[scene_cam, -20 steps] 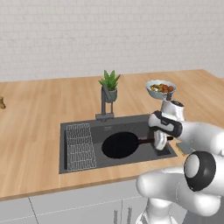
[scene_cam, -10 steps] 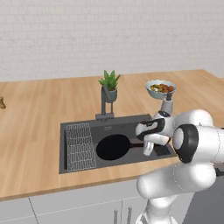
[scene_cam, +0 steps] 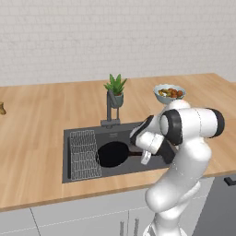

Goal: Pick the pan and sponge and place them into the sink. Then turn on the water.

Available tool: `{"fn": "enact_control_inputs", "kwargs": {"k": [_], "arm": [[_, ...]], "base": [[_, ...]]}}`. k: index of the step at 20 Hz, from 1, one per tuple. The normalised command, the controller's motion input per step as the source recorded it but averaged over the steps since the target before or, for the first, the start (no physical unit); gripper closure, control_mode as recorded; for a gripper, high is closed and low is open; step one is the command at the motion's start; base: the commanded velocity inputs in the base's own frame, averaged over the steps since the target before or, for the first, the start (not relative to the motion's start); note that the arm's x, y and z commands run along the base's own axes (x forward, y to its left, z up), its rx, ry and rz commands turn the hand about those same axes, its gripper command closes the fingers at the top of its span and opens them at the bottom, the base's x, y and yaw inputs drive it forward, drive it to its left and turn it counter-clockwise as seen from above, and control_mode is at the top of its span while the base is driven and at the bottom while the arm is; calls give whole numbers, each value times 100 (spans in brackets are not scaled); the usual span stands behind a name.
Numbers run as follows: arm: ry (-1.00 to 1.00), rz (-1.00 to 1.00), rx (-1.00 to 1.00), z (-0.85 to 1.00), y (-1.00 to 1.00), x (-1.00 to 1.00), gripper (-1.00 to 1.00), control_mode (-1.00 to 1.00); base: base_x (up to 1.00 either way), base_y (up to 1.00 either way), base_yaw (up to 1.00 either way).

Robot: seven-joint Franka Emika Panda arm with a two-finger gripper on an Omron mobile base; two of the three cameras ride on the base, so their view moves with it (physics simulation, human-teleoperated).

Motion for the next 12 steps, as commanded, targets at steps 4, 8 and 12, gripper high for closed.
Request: {"fn": "enact_control_inputs", "kwargs": {"k": [4, 8, 12], "arm": [[0, 0, 4, -37, 8, 68, 100, -100], [2, 0, 1, -59, 7, 66, 100, -100], [2, 0, 0, -61, 1, 61, 100, -100]], "base": [[0, 0, 0], [0, 0, 0], [0, 0, 0]]}}
